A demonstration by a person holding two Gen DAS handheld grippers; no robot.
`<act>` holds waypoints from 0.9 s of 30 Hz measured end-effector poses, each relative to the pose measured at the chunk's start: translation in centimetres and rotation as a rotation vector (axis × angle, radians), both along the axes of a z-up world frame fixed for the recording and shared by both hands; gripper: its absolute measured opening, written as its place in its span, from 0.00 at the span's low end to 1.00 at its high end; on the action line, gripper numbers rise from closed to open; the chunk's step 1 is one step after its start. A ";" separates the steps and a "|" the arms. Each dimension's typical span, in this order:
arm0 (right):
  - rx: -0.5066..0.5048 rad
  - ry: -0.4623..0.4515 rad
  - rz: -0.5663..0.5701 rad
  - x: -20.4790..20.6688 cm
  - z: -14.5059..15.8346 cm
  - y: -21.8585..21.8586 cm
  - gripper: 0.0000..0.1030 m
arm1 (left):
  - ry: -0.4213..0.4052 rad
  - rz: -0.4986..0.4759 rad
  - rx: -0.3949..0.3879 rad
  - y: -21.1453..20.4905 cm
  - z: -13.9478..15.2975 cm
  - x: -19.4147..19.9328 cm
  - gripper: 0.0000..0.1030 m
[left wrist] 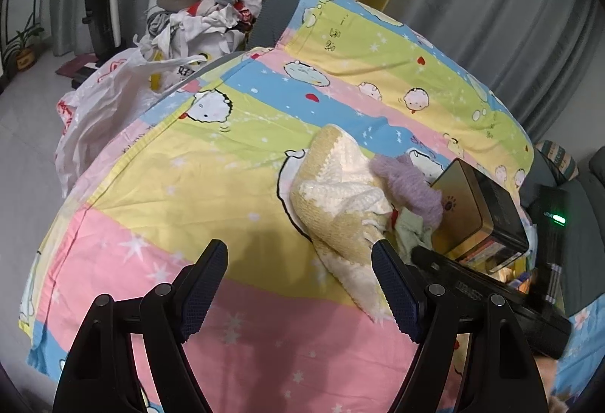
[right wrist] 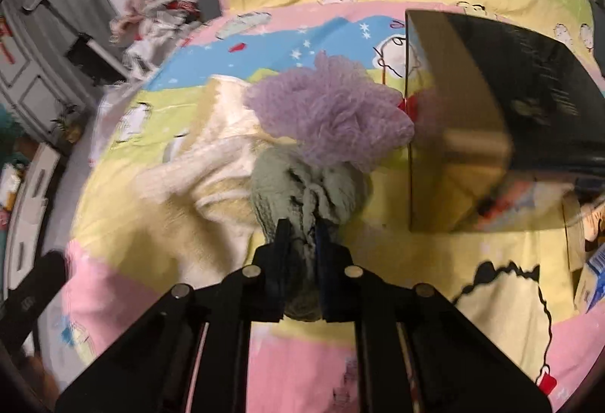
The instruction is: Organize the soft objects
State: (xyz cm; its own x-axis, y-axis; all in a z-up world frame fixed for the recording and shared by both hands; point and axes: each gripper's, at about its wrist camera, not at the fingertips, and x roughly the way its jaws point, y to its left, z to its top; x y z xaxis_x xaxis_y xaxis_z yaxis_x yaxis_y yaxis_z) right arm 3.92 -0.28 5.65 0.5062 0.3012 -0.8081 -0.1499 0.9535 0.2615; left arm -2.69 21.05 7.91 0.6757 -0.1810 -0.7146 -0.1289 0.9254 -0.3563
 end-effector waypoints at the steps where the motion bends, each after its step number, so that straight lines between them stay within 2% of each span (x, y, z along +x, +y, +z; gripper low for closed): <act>1: 0.012 0.000 0.012 -0.7 0.3 -0.3 0.11 | 0.001 -0.005 -0.001 -0.1 0.0 0.0 0.77; 4: 0.051 0.007 0.050 -3.4 1.2 -1.7 0.11 | 0.005 -0.024 -0.004 -0.8 -0.1 0.0 0.77; 7: 0.038 0.008 0.061 -5.7 1.5 -3.1 0.11 | 0.012 -0.050 -0.014 -1.7 -0.3 0.0 0.77; 13: 0.072 0.061 0.029 -7.8 -0.3 -6.1 0.16 | 0.033 -0.134 -0.020 -4.8 -0.9 0.0 0.77; 16: 0.097 0.103 -0.007 -7.9 -1.4 -7.1 0.25 | 0.037 -0.181 0.002 -6.7 -1.2 -0.1 0.77; 18: 0.132 0.116 -0.016 -8.0 -1.5 -7.8 0.38 | 0.039 -0.210 0.005 -7.7 -1.4 -0.3 0.77; 20: 0.147 0.103 -0.033 -8.0 -0.9 -8.4 0.58 | 0.048 -0.258 -0.003 -9.0 -1.7 -0.4 0.77; 22: 0.153 0.072 -0.052 -8.0 0.1 -9.2 0.62 | 0.063 -0.302 -0.027 -10.0 -2.1 -0.4 0.77; 27: 0.188 0.071 -0.035 -6.4 1.3 -9.9 0.62 | 0.107 -0.376 -0.052 -12.1 -3.3 -0.5 0.77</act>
State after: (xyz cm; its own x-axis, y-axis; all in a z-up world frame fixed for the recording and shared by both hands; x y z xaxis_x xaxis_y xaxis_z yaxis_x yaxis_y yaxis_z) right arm -2.47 -10.18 6.93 0.4629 0.4336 -0.7731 -0.0924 0.8911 0.4444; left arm -3.23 8.92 4.64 0.4776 -0.4397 -0.7607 0.1766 0.8961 -0.4071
